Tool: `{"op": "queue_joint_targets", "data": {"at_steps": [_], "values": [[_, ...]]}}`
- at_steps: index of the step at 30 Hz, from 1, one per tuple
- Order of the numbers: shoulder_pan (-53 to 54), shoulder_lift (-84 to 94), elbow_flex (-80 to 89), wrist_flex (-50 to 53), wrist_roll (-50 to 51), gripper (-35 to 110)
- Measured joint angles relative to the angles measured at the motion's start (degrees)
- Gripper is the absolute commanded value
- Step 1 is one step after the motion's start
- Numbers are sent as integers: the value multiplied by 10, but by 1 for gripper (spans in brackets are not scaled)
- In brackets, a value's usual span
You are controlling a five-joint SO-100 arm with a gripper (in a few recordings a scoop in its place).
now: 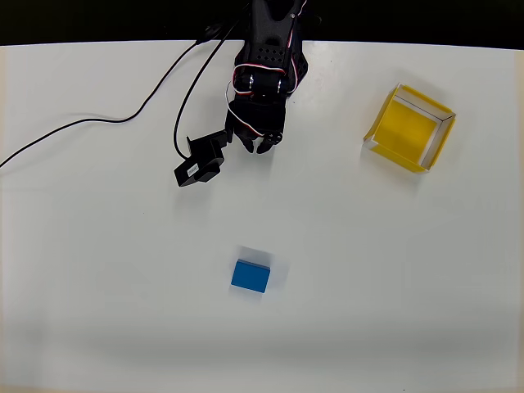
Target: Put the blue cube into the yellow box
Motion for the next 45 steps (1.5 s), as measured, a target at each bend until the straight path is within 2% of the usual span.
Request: {"op": "queue_joint_targets", "data": {"at_steps": [9, 12, 21, 25, 30, 38, 45], "values": [[-30, 0, 0, 0, 34, 0], [-33, 0, 0, -17, 37, 6], [10, -171, -11, -320, 29, 26], [19, -292, -70, -434, 55, 41], [33, -448, -156, -561, 81, 52], [51, -669, -226, -755, 86, 57], [51, -816, -330, -799, 91, 57]]}}
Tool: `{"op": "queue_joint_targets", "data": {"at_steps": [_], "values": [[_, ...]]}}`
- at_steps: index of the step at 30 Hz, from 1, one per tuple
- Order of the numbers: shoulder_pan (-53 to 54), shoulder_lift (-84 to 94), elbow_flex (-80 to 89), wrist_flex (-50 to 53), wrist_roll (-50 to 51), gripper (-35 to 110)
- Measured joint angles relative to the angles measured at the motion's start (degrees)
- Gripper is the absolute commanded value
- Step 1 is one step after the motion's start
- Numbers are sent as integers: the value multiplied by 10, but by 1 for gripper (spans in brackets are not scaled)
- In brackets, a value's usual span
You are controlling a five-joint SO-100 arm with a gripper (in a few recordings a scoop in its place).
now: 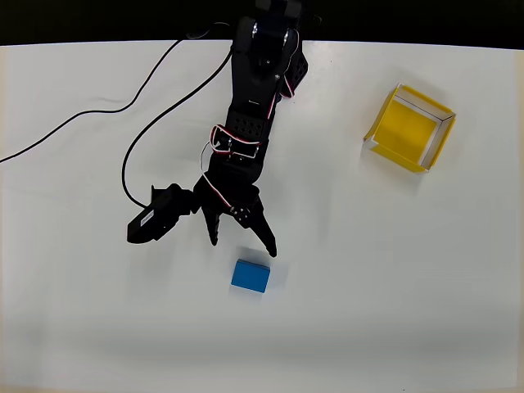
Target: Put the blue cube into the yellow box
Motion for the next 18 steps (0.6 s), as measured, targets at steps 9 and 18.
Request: {"op": "queue_joint_targets", "data": {"at_steps": [9, 18], "values": [[-7, -128, -118, 0, -15, 57], [-16, -215, -189, 0, -15, 56]]}}
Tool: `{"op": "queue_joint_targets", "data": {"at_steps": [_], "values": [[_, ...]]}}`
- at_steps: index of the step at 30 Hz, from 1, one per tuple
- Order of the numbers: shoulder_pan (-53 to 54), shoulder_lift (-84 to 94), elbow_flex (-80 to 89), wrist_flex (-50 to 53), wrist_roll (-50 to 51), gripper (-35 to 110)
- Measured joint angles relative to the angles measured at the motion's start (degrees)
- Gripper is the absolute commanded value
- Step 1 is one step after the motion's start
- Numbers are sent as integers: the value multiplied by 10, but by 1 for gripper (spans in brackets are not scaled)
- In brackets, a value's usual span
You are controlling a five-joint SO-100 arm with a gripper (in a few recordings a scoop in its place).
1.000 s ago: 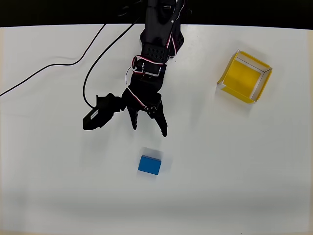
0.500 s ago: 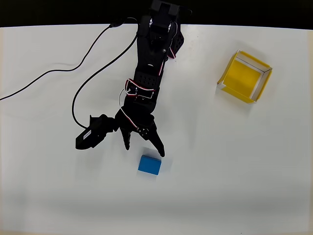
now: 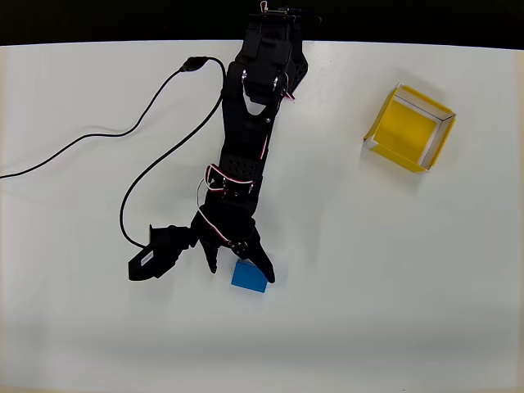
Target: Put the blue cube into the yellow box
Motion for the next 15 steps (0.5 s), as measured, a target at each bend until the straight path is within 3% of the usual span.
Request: {"op": "queue_joint_targets", "data": {"at_steps": [15], "values": [[-4, -101, -80, 0, 1, 55]]}}
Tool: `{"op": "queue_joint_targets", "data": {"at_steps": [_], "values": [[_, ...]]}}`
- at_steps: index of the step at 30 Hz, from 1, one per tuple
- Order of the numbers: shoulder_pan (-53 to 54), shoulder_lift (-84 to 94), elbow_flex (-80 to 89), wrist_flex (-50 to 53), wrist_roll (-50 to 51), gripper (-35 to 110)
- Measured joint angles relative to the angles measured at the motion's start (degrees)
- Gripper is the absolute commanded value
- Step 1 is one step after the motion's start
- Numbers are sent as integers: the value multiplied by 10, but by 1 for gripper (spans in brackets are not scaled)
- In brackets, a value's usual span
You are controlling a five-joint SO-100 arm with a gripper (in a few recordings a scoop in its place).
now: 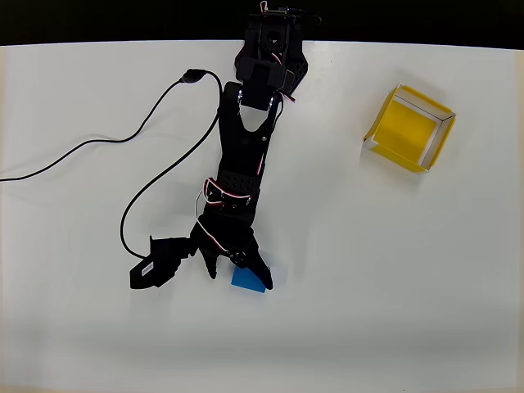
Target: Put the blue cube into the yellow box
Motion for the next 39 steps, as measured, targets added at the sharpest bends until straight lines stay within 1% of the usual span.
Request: {"op": "queue_joint_targets", "data": {"at_steps": [10, 19, 30, 39], "values": [[-30, -20, -11, 3, -1, 54], [-38, -33, -13, 11, -2, 48], [-37, -41, -25, 28, -40, 37], [-30, -41, -30, 25, -64, 35]]}}
